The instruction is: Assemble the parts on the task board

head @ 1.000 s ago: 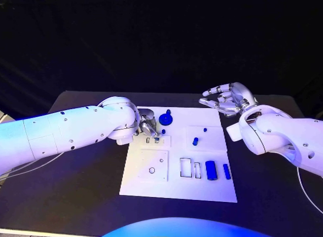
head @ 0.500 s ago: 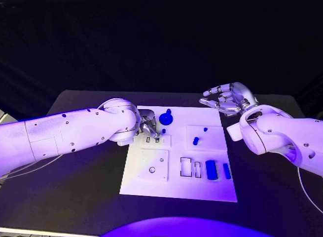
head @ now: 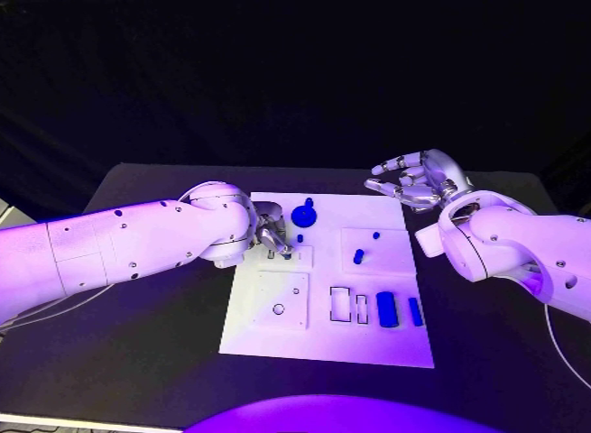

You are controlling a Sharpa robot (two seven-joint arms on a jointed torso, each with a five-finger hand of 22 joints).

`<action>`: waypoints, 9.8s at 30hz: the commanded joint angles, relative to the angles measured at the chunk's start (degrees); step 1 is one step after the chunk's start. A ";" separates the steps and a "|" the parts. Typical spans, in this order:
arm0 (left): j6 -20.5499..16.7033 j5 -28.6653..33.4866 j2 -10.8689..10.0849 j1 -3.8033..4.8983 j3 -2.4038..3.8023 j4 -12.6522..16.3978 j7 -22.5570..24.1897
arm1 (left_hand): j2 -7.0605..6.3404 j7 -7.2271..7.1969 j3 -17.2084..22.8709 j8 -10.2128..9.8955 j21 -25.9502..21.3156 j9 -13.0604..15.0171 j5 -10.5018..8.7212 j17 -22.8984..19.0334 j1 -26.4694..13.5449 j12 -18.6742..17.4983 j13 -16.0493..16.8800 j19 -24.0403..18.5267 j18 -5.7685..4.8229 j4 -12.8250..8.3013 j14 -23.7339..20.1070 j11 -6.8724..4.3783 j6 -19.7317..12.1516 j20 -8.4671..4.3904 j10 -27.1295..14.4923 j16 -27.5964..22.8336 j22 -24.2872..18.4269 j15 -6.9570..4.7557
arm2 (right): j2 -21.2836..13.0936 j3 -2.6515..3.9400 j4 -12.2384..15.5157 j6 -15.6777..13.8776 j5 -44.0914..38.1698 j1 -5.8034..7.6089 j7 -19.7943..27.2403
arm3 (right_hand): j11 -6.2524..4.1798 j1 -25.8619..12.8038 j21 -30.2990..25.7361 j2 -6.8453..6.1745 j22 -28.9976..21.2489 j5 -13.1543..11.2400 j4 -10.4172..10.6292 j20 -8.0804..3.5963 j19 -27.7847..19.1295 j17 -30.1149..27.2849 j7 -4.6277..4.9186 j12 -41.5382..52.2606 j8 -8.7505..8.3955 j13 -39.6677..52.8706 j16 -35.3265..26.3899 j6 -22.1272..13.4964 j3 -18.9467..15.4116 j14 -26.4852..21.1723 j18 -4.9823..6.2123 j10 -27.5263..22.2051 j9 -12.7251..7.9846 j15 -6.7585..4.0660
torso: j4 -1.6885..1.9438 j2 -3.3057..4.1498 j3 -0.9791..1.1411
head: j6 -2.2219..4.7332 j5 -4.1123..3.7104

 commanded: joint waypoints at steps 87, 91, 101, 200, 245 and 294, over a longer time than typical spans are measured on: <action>6.14 5.44 2.83 0.03 -0.06 -4.60 -2.62 | 0.84 -1.74 0.76 -1.14 -0.04 1.71 1.54 10.13 -11.65 1.17 1.98 1.01 -0.86 -5.37 4.63 -0.97 3.19 -0.57 2.19 0.49 0.63 -1.35 | -0.32 0.01 0.11 1.44 -0.70 -0.08 0.19 | -0.10 -0.52 -0.53 0.41 12.92 0.00 0.22 0.00 4.31 13.17 -0.02 -0.41 0.76 11.36 -0.48 -0.94 -0.39 5.46 0.05 1.85 0.23 -0.19 | 0.01 -0.05 0.02 | 0.03 -0.41; 6.10 5.19 2.68 0.03 -0.06 -4.54 -2.60 | 0.43 -1.68 -4.51 -1.63 -0.16 1.73 1.42 10.19 -12.58 1.24 2.18 1.08 -0.87 -2.81 4.64 -0.91 3.68 -0.60 2.17 0.53 0.63 -1.31 | -0.36 0.00 0.14 1.43 -0.68 -0.08 0.24 | -0.10 -0.62 -0.56 0.40 12.91 0.00 0.26 0.00 4.30 13.15 -0.02 -0.41 0.79 11.35 -0.48 -0.96 -0.44 5.46 0.05 1.85 0.24 -0.19 | -0.01 -0.03 0.03 | 0.09 -0.37; 5.16 4.09 1.89 0.02 0.35 -3.89 -2.45 | -0.70 -1.60 -13.99 -2.36 -0.31 1.91 0.68 10.27 -12.38 1.31 2.45 1.18 -0.88 2.28 4.66 -0.83 4.13 -0.65 2.16 0.58 0.67 -1.26 | -0.40 0.00 0.12 1.39 -0.67 -0.12 0.41 | -0.10 -0.88 -0.87 0.40 12.71 -0.01 0.38 0.00 4.15 12.85 -0.01 -0.60 0.86 11.21 -0.63 -1.04 -0.59 5.38 0.13 1.69 0.27 -0.19 | -0.04 -0.04 0.01 | 0.34 -0.40; 12.29 9.30 11.99 4.28 1.39 -28.22 1.66 | 4.62 2.15 -20.40 -11.31 -3.98 -3.82 0.23 5.79 -1.58 -8.99 -11.24 -4.04 0.50 2.42 2.93 2.52 -0.89 1.81 -8.23 -1.88 -5.17 1.72 | -0.27 -0.01 -0.75 1.83 -0.86 -0.30 0.44 | -0.15 -1.34 -1.03 0.74 12.62 0.03 0.36 -0.03 4.11 12.67 -0.06 -0.61 1.34 11.17 -0.74 -1.33 -0.88 5.33 0.16 1.69 0.44 -0.23 | 0.03 -0.07 0.05 | 0.72 -0.26; 5.66 13.89 3.09 4.27 1.53 -16.01 4.20 | 1.69 0.65 4.90 -6.27 -1.06 -0.39 1.91 8.57 5.48 -6.40 -8.86 -0.36 -0.46 -9.68 4.11 0.85 1.80 0.46 -2.87 -0.23 0.01 0.22 | -0.52 -0.01 -0.97 1.80 -0.80 -0.30 0.45 | -0.18 -1.34 -1.09 0.92 12.59 0.02 0.33 -0.06 4.09 12.58 -0.09 -0.54 1.55 11.22 -0.80 -1.33 -0.87 5.30 0.17 1.76 0.52 -0.26 | 0.14 -0.25 0.04 | 0.52 0.27; 2.37 3.77 -3.24 0.65 0.02 -1.03 -0.13 | -0.90 -0.32 7.24 -5.94 0.26 -0.34 8.34 9.44 2.61 -4.10 -5.53 1.77 -0.98 -11.82 4.50 -0.12 4.39 -0.42 0.64 0.28 2.31 -0.68 | -0.94 -0.13 -1.35 1.60 -1.77 -0.48 0.85 | -0.19 -1.49 -1.23 0.92 12.50 0.01 0.35 -0.08 4.03 12.47 -0.11 -0.65 1.71 11.12 -0.86 -1.40 -1.00 5.27 0.20 1.67 0.57 -0.28 | 0.20 -0.26 0.05 | -0.54 1.00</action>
